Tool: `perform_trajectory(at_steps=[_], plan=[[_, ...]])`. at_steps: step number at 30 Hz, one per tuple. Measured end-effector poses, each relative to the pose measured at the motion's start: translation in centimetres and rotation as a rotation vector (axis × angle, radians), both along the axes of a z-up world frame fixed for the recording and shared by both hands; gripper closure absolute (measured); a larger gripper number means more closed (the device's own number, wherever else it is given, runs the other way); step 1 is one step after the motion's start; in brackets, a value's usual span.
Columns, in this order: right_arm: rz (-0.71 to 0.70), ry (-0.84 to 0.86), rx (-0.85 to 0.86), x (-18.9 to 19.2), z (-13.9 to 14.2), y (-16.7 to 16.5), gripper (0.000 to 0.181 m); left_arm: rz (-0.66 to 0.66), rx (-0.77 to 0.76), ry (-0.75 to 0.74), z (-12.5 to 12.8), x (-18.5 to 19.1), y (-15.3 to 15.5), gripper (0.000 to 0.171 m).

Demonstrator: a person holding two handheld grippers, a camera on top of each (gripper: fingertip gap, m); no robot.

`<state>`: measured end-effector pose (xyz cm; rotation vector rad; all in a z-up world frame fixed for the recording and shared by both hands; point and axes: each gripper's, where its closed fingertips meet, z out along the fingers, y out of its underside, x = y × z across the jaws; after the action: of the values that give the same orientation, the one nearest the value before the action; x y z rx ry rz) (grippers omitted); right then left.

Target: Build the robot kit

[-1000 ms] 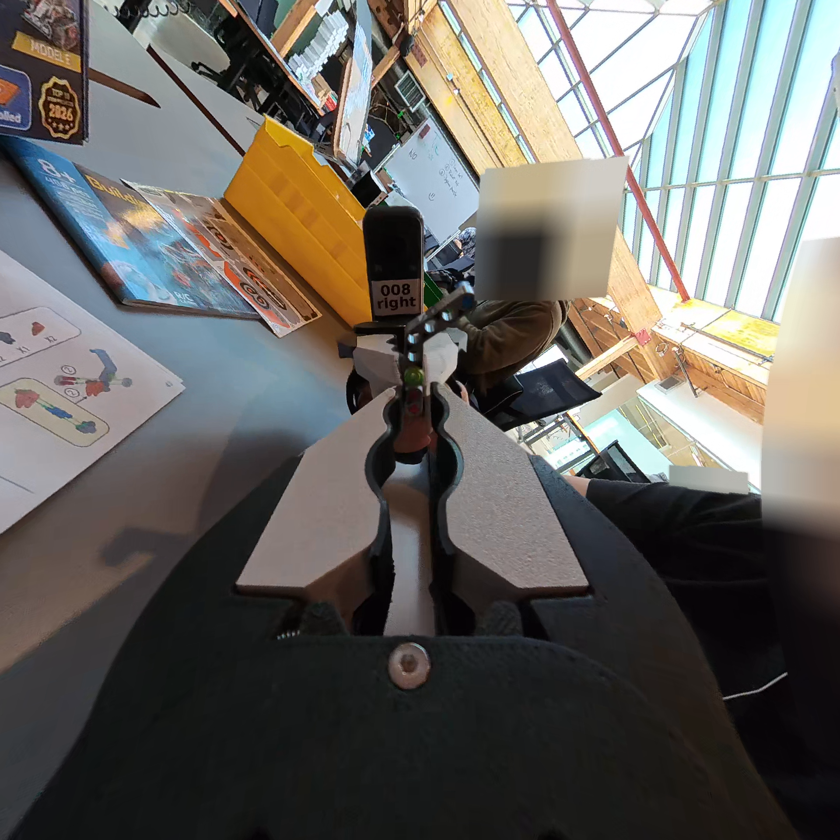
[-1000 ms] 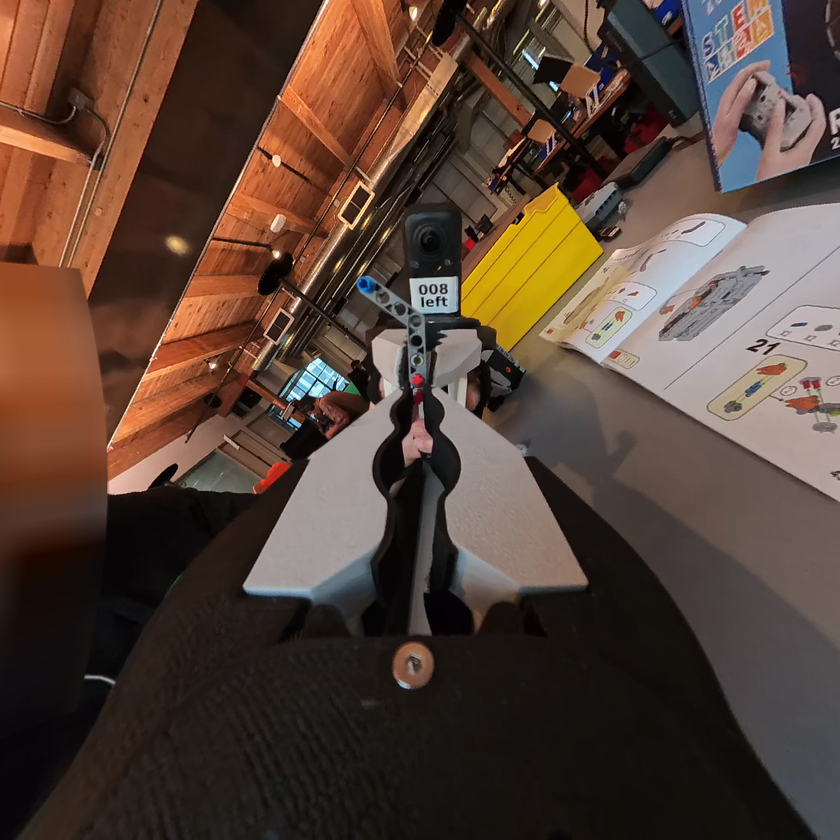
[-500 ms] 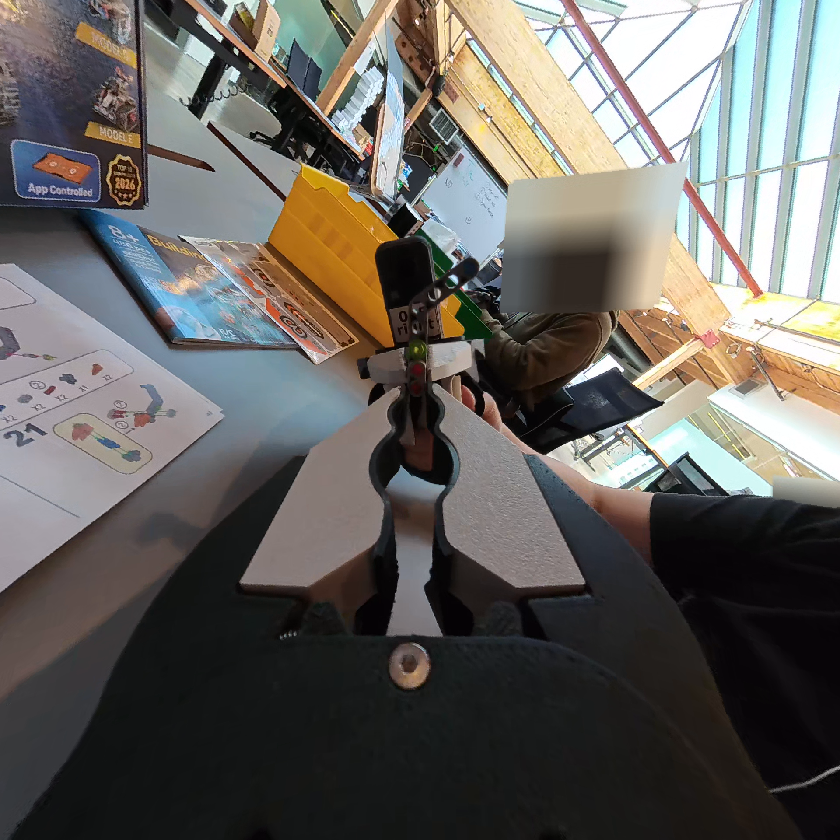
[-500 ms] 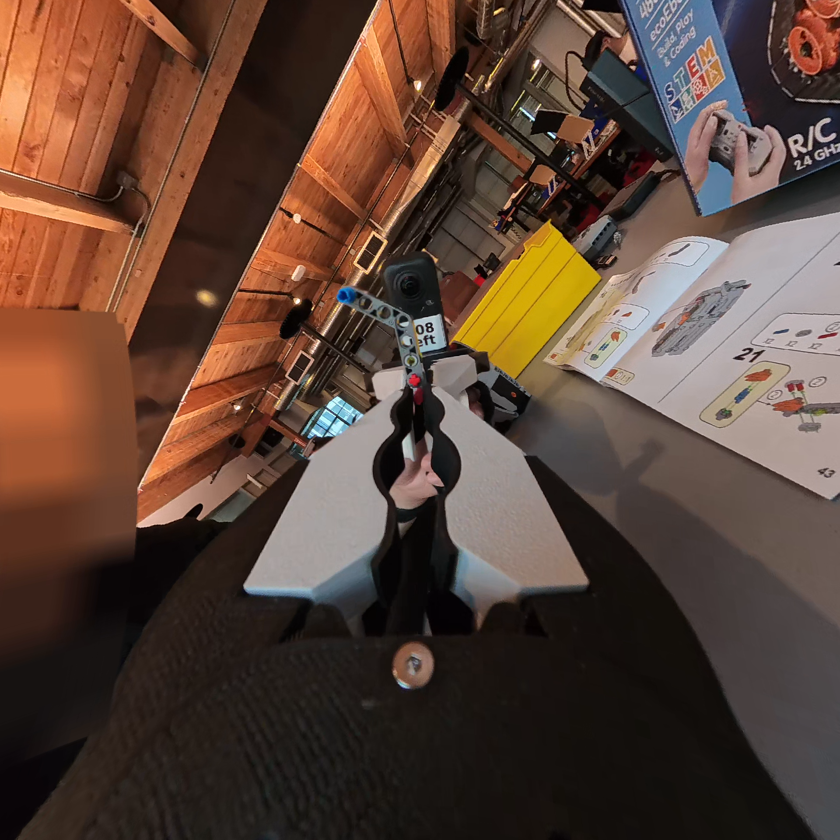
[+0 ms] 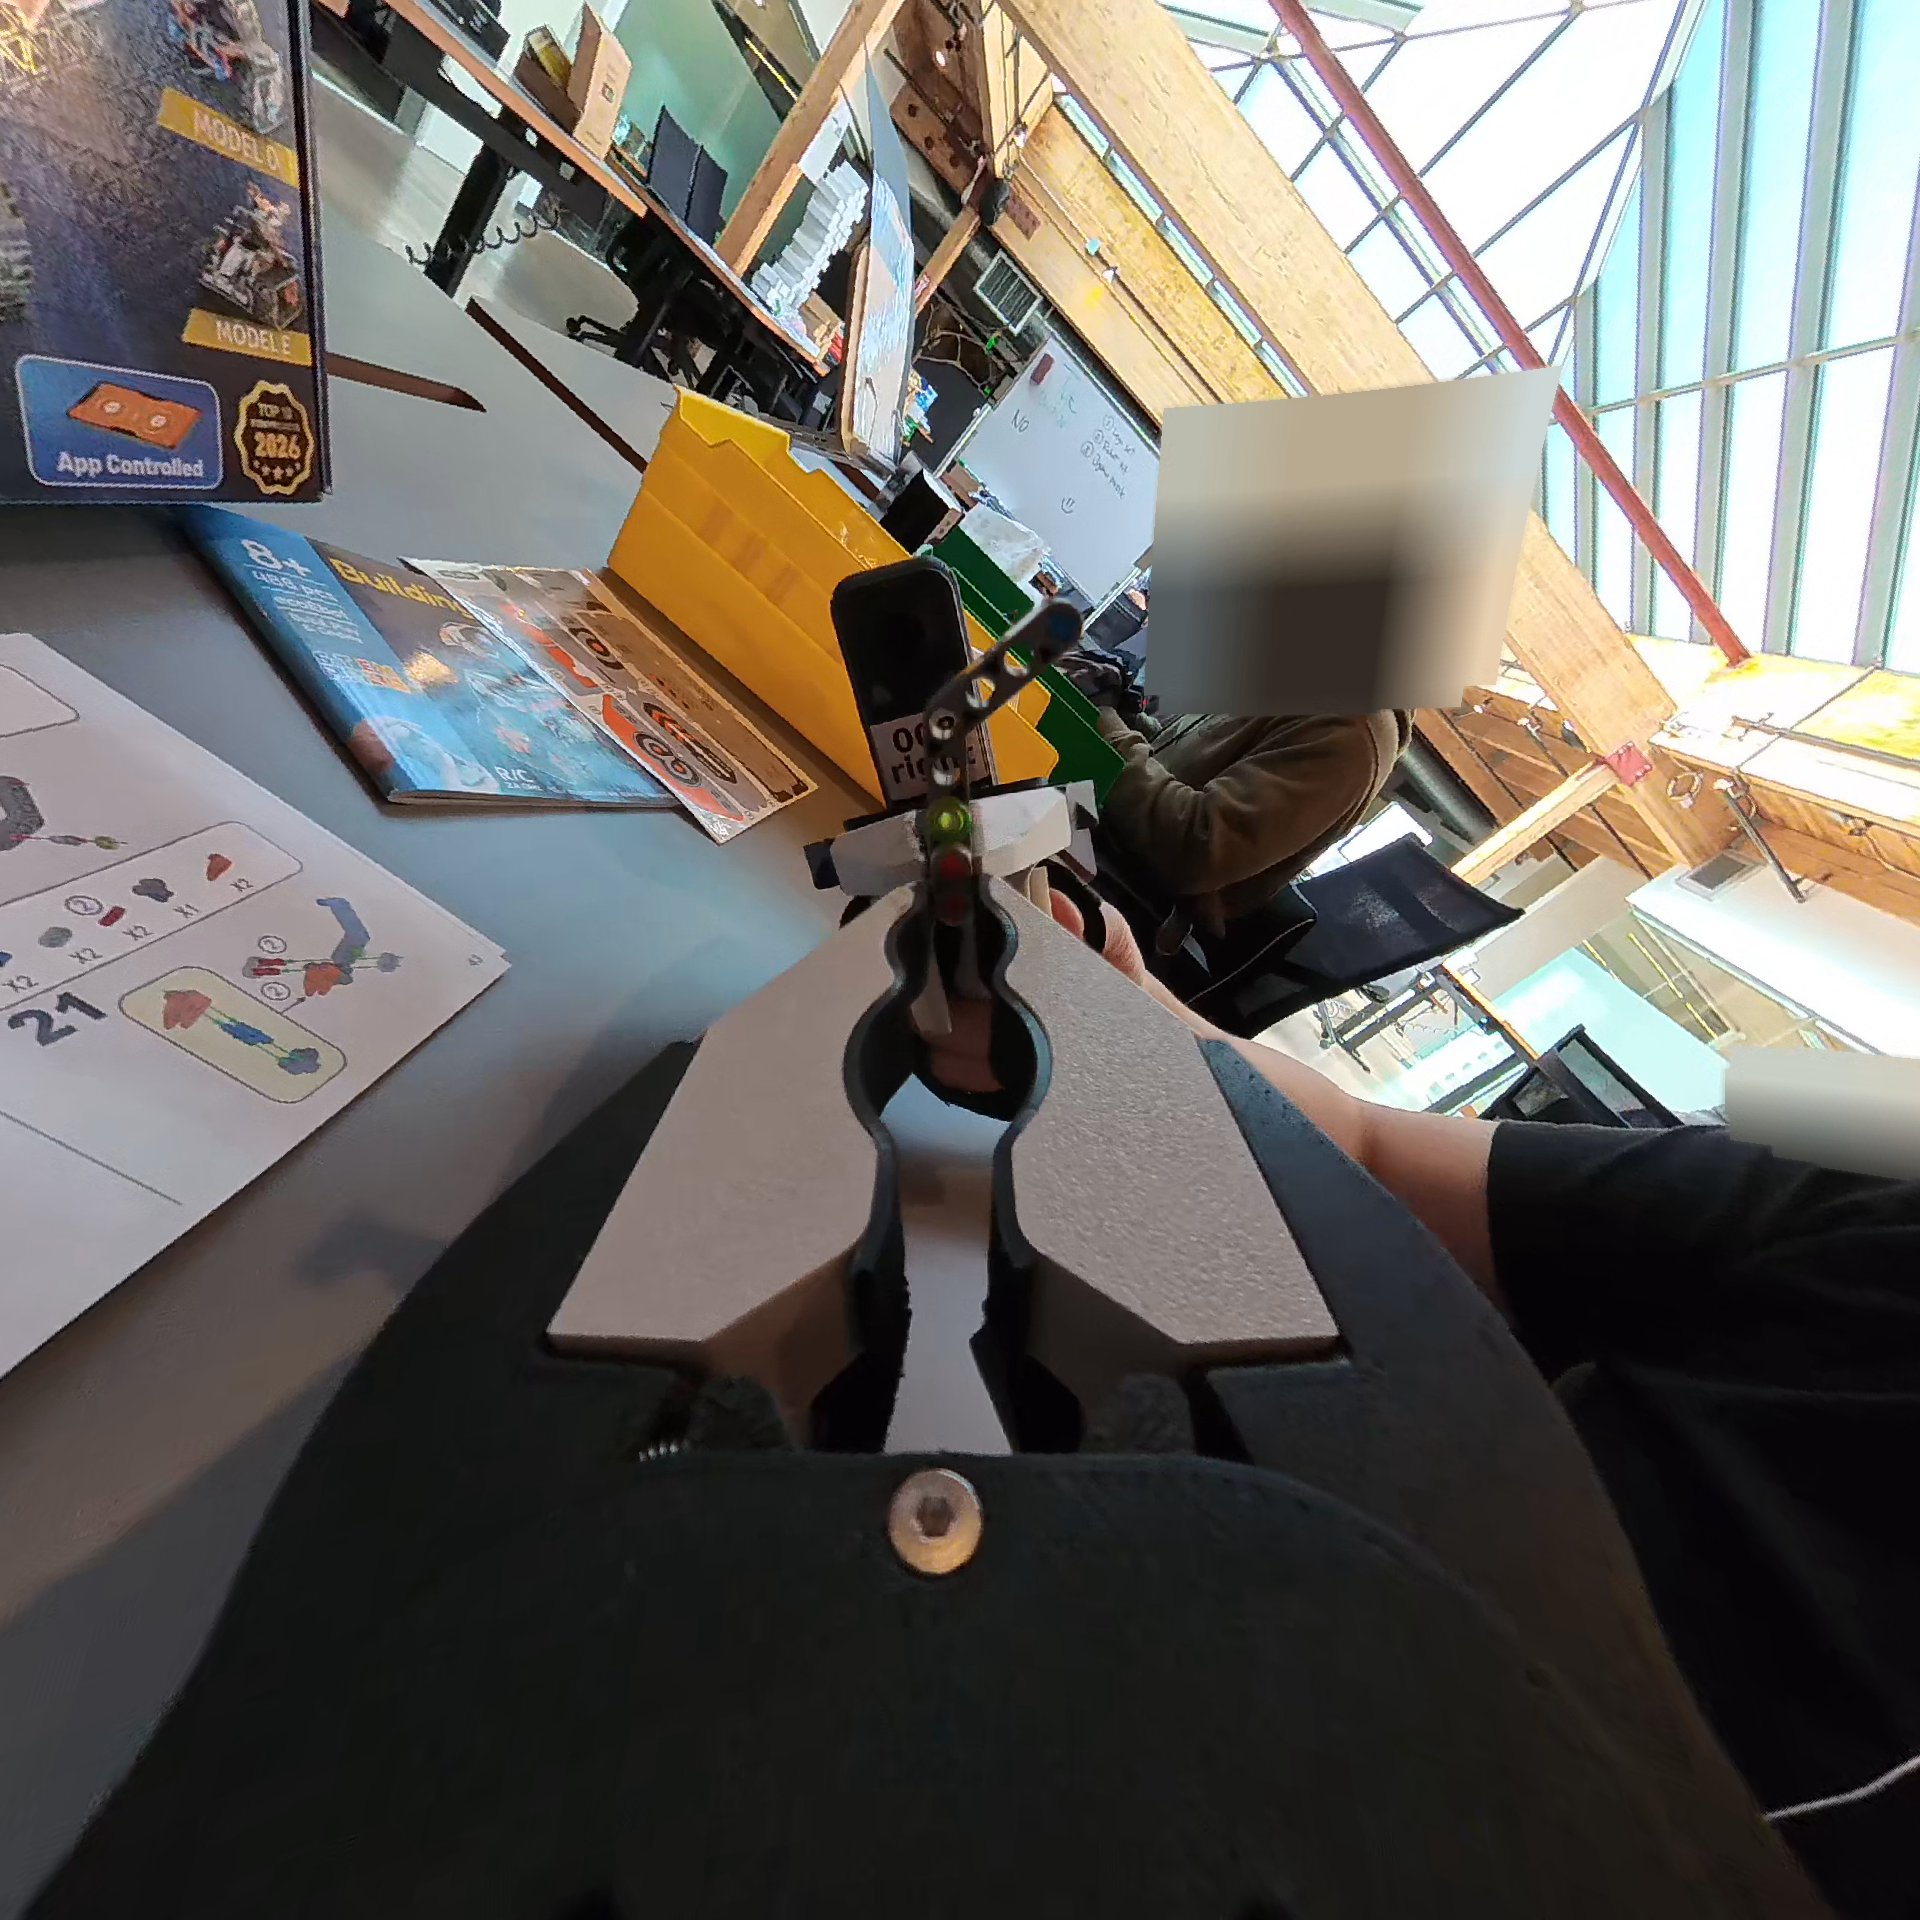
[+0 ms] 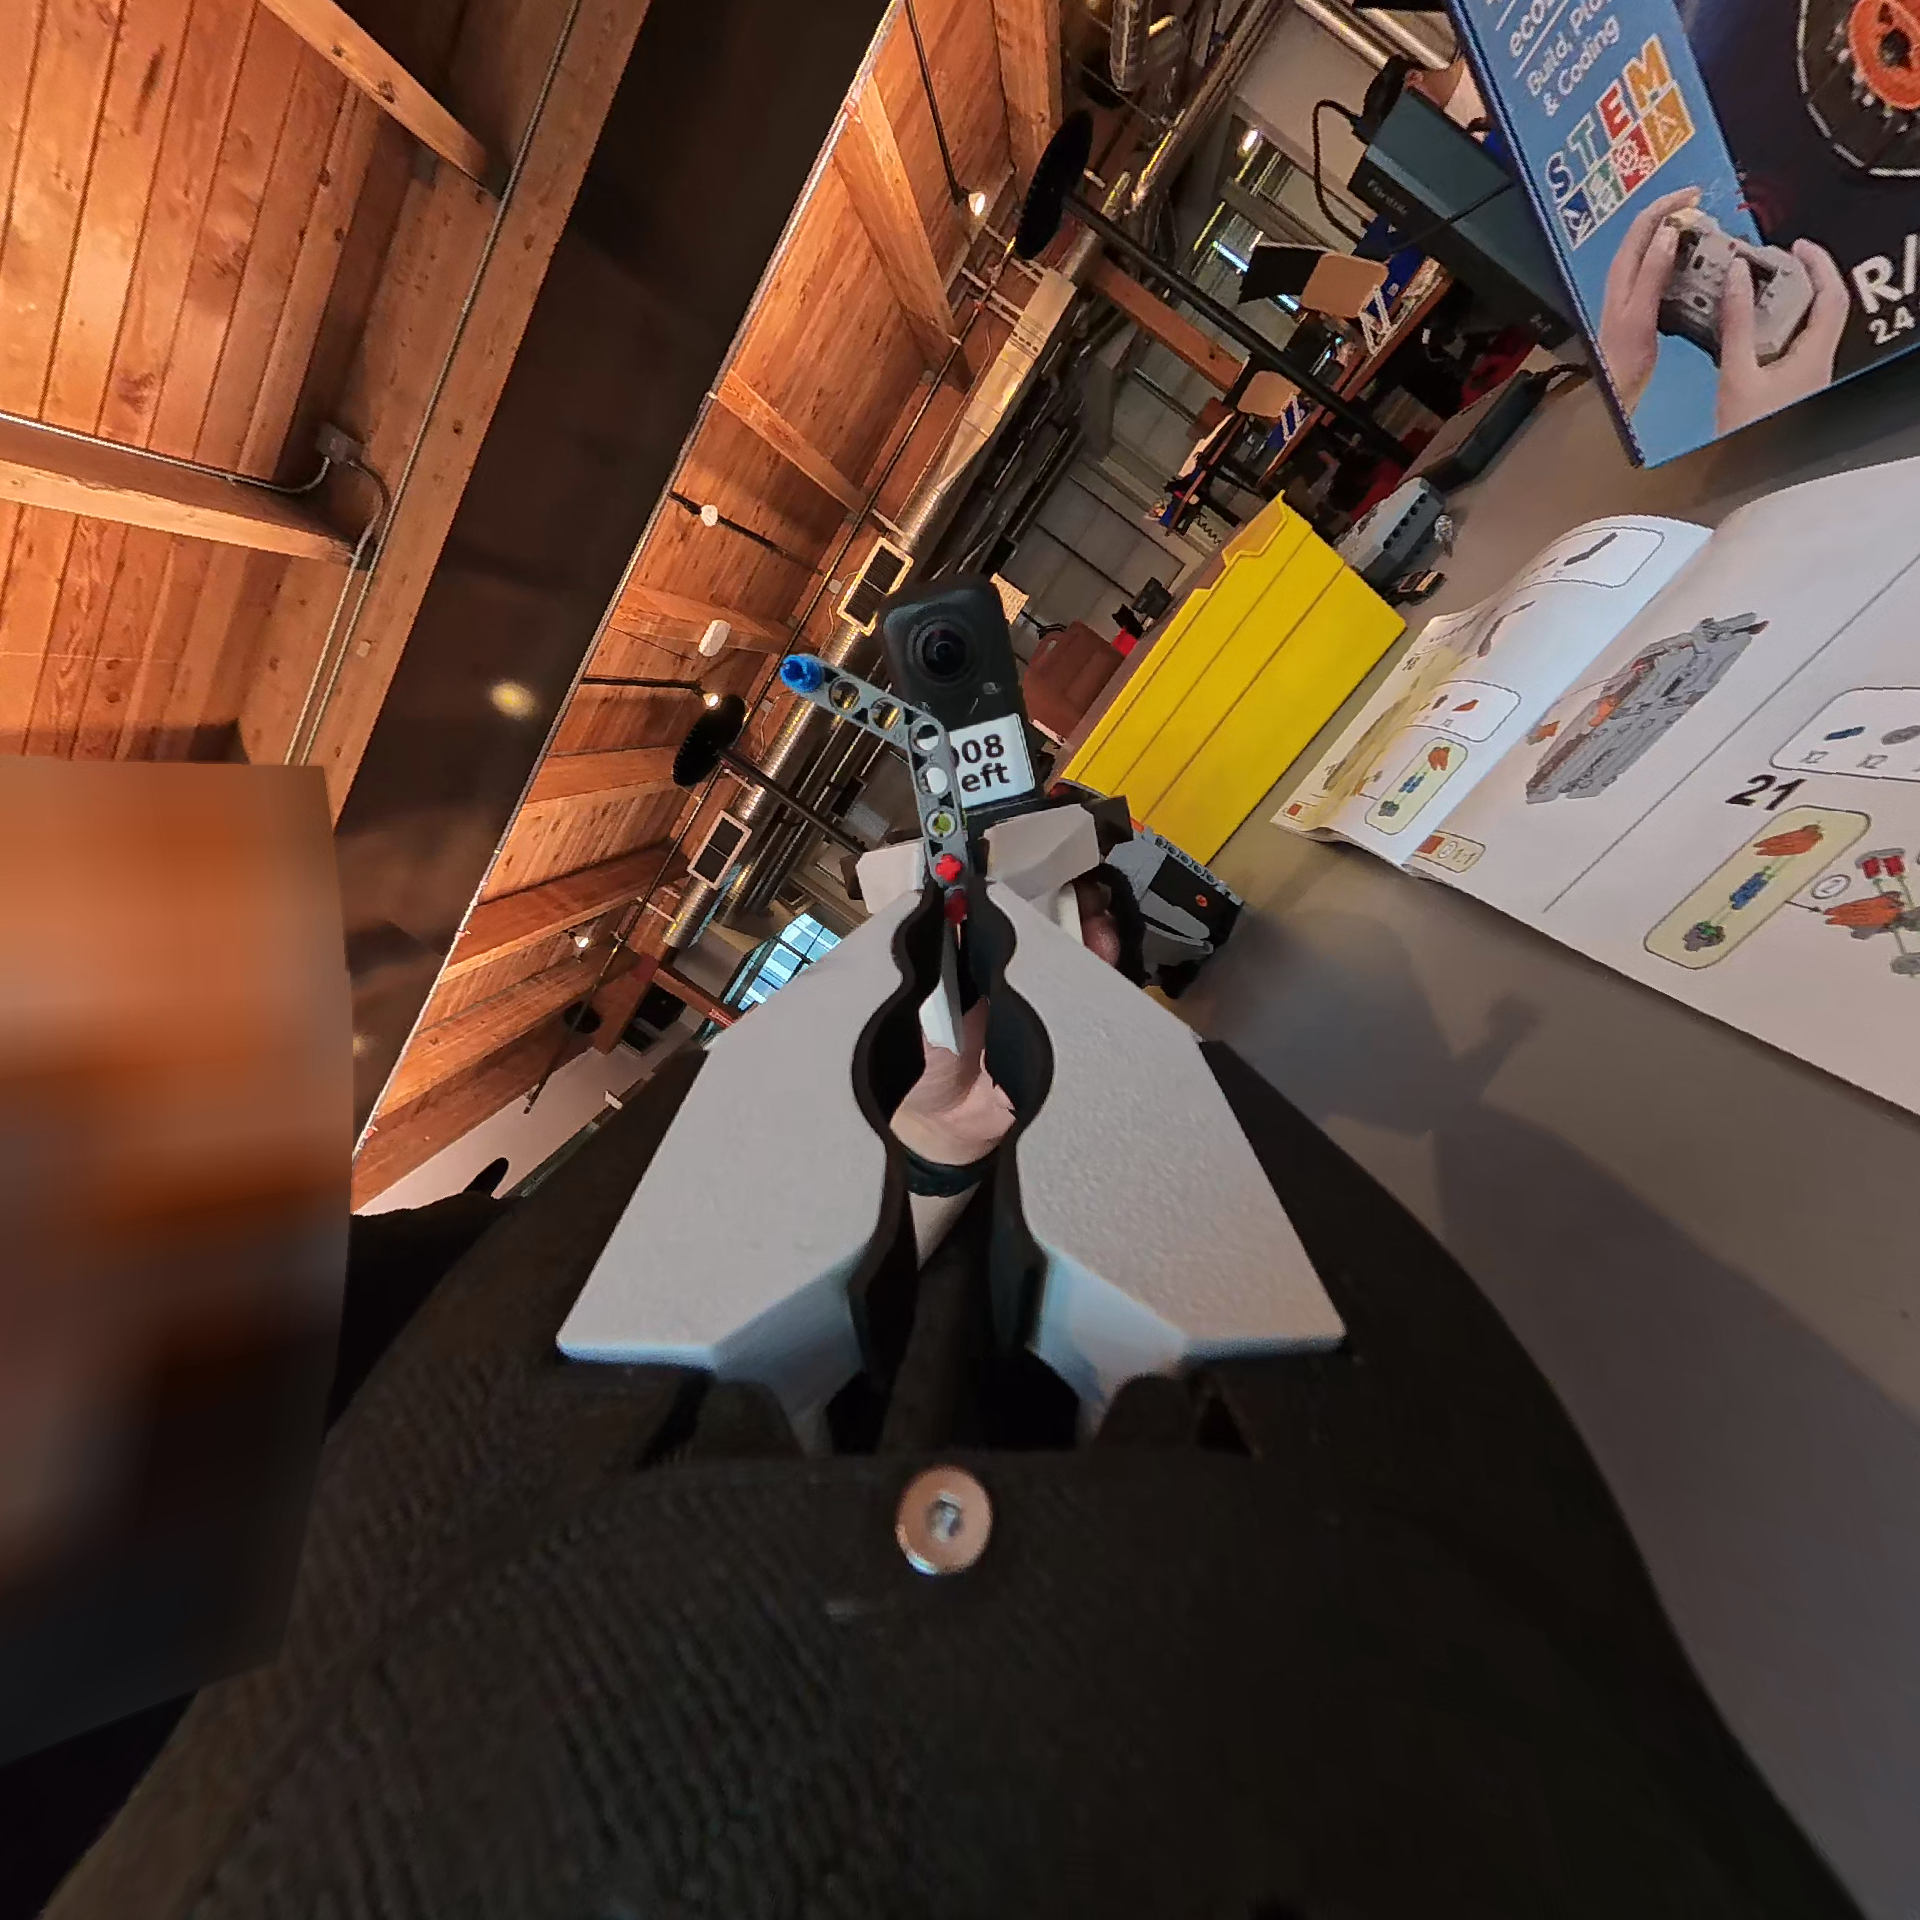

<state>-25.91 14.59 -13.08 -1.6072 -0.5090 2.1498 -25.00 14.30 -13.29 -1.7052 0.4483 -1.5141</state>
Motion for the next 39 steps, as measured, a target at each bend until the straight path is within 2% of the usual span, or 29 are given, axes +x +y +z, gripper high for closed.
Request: perform_trajectory(at_steps=[5, 9, 11, 13, 19, 22, 25, 28, 31, 35, 37, 39], plan=[[0.015, -0.008, 0.034, -0.1, 0.1, -0.3, 0.177, -0.017, 0.001, 0.019, 0.0, -0.1, -0.2, 0.167], [-0.009, -0.146, 0.232, 1.0, 0.1, -0.1, 0.162, 0.0, -0.013, 0.01, 0.0, -0.7, 0.1, 0.167], [-0.04, -0.389, 0.461, 2.2, -2.2, 0.0, 0.163, 0.019, -0.015, 0.011, 0.1, -1.5, 0.4, 0.167], [-0.036, -0.572, 0.608, 3.6, -4.3, 0.0, 0.162, 0.033, -0.015, 0.008, 0.2, -2.2, 0.6, 0.167], [0.127, -0.756, 0.56, 4.6, -8.9, -1.1, 0.163, 0.043, -0.026, -0.017, 0.4, -3.0, 0.9, 0.167], [0.097, -0.839, 0.732, 4.2, -9.6, -0.8, 0.163, 0.024, -0.054, -0.006, 0.0, -2.7, 0.8, 0.167], [0.009, -0.737, 0.85, 2.1, -7.0, -1.3, 0.155, -0.016, -0.102, 0.013, -0.9, -1.9, 0.4, 0.167], [-0.045, -0.492, 0.639, 0.5, -3.2, -1.8, 0.146, -0.083, -0.131, 0.045, -1.6, -0.6, -0.5, 0.166], [-0.058, -0.329, 0.428, 1.0, -1.5, -0.9, 0.144, -0.153, -0.15, 0.072, -2.1, 0.5, -1.7, 0.166], [0.014, -0.24, 0.288, 1.3, -0.8, -1.3, 0.151, -0.218, -0.162, 0.114, -2.7, 1.7, -2.9, 0.166], [0.062, -0.276, 0.27, 1.2, -1.5, -1.8, 0.173, -0.251, -0.15, 0.143, -3.0, 2.2, -3.5, 0.166], [0.075, -0.266, 0.24, 1.5, -1.4, -1.9, 0.173, -0.269, -0.143, 0.137, -2.8, 2.6, -3.9, 0.166]])
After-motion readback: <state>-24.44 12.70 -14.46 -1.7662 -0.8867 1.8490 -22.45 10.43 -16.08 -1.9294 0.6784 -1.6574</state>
